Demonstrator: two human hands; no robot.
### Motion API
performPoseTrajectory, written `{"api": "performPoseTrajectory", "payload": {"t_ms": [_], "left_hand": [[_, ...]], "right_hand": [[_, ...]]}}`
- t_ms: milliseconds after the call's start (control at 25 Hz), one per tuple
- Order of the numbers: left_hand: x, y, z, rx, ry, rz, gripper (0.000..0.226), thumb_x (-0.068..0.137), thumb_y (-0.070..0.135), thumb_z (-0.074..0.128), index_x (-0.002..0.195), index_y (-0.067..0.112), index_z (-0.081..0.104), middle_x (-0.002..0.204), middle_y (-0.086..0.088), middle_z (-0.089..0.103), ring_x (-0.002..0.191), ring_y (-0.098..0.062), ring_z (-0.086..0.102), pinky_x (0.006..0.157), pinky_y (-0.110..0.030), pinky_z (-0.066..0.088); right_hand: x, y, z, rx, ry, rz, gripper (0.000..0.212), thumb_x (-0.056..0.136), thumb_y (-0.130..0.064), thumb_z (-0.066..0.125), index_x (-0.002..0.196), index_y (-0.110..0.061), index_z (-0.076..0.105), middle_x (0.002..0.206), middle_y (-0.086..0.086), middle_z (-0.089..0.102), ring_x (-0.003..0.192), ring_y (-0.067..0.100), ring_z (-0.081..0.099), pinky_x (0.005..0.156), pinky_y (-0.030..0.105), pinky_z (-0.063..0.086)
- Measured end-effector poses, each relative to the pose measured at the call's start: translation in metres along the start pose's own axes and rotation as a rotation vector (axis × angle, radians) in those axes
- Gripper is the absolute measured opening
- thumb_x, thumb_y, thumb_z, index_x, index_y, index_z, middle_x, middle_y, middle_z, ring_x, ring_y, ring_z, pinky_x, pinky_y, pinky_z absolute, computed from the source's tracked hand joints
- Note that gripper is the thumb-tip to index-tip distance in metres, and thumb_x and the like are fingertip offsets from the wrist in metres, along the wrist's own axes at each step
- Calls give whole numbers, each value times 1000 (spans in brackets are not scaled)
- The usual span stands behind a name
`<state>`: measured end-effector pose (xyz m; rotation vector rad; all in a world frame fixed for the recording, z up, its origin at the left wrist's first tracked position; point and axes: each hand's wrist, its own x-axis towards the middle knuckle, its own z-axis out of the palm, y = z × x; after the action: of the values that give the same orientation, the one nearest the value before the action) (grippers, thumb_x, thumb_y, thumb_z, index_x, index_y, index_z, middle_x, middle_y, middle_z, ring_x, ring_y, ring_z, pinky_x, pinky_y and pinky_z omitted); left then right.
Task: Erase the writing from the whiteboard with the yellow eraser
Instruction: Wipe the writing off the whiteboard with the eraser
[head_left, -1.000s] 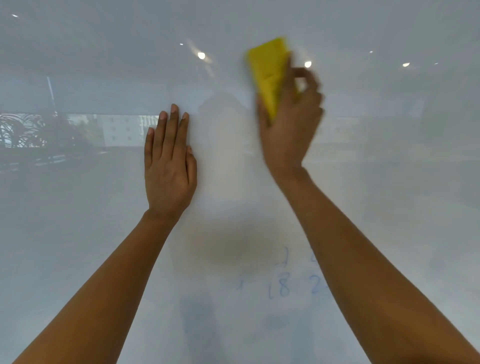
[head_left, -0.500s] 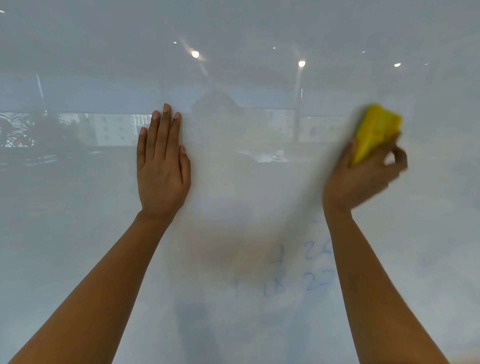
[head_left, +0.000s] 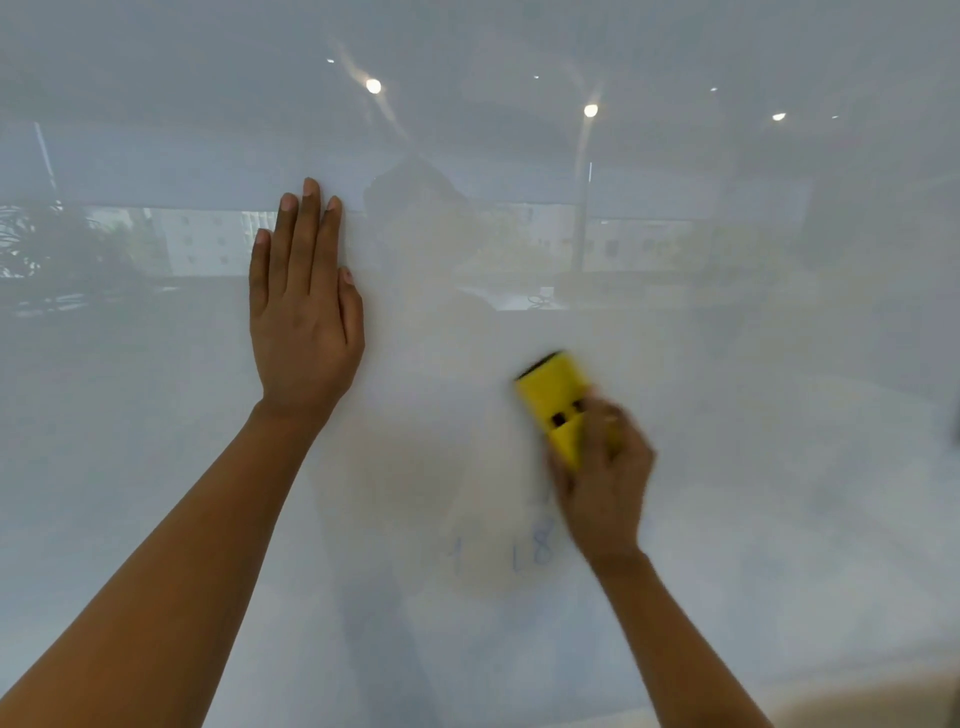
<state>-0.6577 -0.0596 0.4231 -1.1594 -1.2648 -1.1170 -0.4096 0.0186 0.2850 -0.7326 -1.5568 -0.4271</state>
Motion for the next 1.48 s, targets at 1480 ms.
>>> {"api": "performPoseTrajectory", "payload": {"t_ms": [1480], "left_hand": [[-2,2,3,-20,43,-4,47,102,21,18,148,12,24,156,-10,27,146,-23,19,121,-34,10]], "right_hand": [[39,37,-18,-141,352,367,62,90,-35,50,140,-1,35,126,23,44,104,31,42,89,40,38]]}}
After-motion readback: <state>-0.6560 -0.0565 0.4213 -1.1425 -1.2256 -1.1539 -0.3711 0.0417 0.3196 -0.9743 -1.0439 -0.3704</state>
